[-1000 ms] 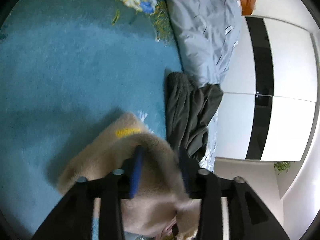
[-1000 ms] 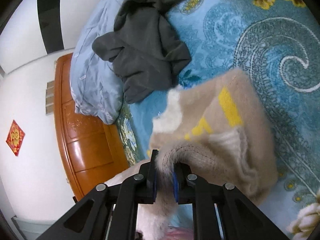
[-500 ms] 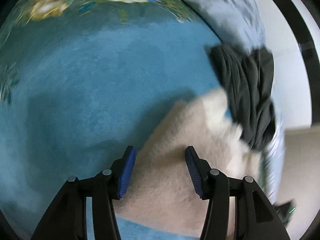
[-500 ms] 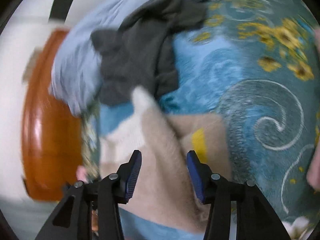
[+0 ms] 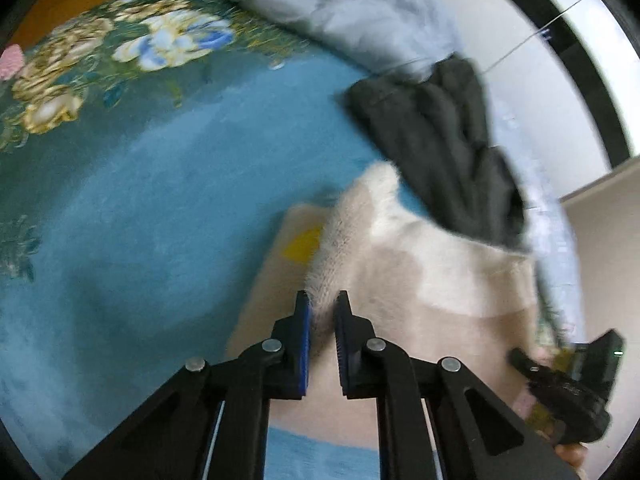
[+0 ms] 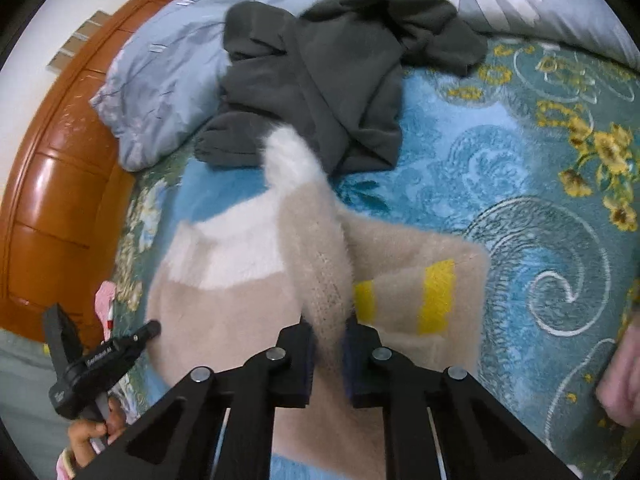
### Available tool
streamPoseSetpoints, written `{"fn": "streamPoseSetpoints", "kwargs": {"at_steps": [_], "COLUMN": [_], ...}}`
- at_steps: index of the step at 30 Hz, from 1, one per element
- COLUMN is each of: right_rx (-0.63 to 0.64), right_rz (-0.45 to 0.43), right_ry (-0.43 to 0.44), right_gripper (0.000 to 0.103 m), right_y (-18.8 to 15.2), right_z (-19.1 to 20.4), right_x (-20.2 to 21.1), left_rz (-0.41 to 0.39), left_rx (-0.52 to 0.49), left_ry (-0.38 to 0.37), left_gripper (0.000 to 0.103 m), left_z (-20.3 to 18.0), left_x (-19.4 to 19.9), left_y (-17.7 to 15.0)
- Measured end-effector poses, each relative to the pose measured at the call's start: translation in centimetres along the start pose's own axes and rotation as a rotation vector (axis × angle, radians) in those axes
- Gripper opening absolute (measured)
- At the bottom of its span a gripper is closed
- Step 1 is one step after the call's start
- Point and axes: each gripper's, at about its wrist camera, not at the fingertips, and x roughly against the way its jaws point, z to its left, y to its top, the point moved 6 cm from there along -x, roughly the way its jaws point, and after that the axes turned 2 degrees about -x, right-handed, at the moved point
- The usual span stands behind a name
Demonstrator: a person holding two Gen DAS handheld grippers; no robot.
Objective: Fold clothes
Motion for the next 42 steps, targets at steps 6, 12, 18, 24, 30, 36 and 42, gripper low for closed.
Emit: {"fn": "streamPoseSetpoints", "kwargs": {"at_steps": [6, 12, 18, 24, 30, 36, 42], "right_rx": [-0.094, -0.156, -0.134, -0.137, -0.235, -0.3, -0.309], "right_rz": [0.02, 0.086, 0.077, 0.015, 0.046, 0.056, 0.049], "right_ry": [0.026, -0.029, -0.018, -0.084, -0.001, 0.078, 0.078], "right_gripper": [0.012, 0.012, 0.016, 0.054, 0.068, 0.072, 0.07], "right_y": [-1.8, -4.2, -4.0, -3.9, -4.8, -4.7, -4.5], "right_z": [-2.3, -4.4, -3.8, -5.3, -7.3, -7.9, -7.8], "right_x": [1.3, -1.3, -0.7, -0.1, -1.6, -2.8, -3.0], "left_rz": [0.091, 0.193, 0.178, 0.226, 0.19, 0.214, 0.238], "left_rx": [0.088, 0.134, 0.143, 0.101, 0.135, 0.189, 0.243], "left_ry": [0.046, 0.111, 0.094, 0.132, 0.085, 0.016, -0.051], "left_gripper": [0.011, 0.011, 0.017, 0.052, 0.062, 0.071, 0.071], "left_z": [2.0, 3.5, 3.5, 3.5, 4.7, 5.5, 6.0], "left_x": [-1.6, -3.9, -3.5, -5.0, -5.9, -7.3, -7.8], "left_y": [-0.7, -1.5, -1.2, -1.3, -0.1, 0.0, 0.0]}}
